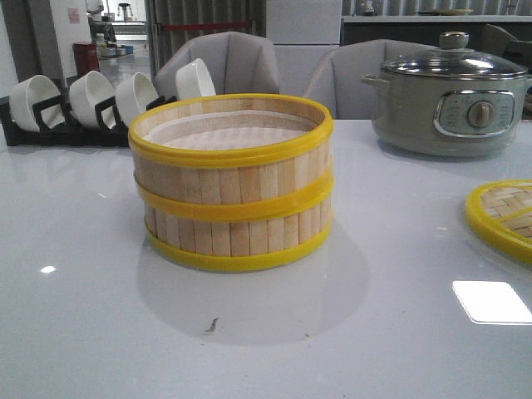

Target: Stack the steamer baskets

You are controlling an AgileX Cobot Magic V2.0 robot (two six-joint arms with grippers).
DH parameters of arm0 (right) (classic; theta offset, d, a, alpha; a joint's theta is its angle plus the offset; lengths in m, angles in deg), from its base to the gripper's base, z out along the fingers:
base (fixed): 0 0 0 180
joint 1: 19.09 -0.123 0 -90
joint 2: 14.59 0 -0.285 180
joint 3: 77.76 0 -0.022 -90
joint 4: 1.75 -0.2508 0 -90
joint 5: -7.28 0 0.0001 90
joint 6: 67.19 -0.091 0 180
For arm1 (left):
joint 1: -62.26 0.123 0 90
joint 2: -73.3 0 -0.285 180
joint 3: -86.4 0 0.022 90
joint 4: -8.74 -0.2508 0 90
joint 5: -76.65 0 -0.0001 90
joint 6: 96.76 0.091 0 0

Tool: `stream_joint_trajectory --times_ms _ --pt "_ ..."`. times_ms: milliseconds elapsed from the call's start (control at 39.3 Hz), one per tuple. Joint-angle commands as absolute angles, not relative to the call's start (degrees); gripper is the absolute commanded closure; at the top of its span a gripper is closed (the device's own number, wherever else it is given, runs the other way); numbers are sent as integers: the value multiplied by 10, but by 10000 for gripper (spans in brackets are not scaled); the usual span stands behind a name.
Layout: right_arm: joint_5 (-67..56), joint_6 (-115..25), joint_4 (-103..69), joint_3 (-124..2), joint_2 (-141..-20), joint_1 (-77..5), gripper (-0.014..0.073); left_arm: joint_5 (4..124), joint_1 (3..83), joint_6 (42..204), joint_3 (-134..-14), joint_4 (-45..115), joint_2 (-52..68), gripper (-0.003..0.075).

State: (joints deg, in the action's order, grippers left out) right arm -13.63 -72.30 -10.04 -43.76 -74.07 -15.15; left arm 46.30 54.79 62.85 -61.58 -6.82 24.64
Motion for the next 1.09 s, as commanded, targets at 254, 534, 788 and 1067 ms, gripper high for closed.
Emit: stream_joint_trajectory --times_ms 254,534,788,1067 --pt "-103 -717 -106 -459 -737 -151 202 576 511 622 -524 -48 260 625" --pt "-103 -717 -106 -459 -737 -151 204 584 508 622 -523 -54 259 625" --pt "-123 -717 -106 -459 -737 -151 475 584 508 622 -523 -54 257 625" --pt "-138 -717 -106 -459 -737 -151 540 584 508 622 -523 -54 257 625"
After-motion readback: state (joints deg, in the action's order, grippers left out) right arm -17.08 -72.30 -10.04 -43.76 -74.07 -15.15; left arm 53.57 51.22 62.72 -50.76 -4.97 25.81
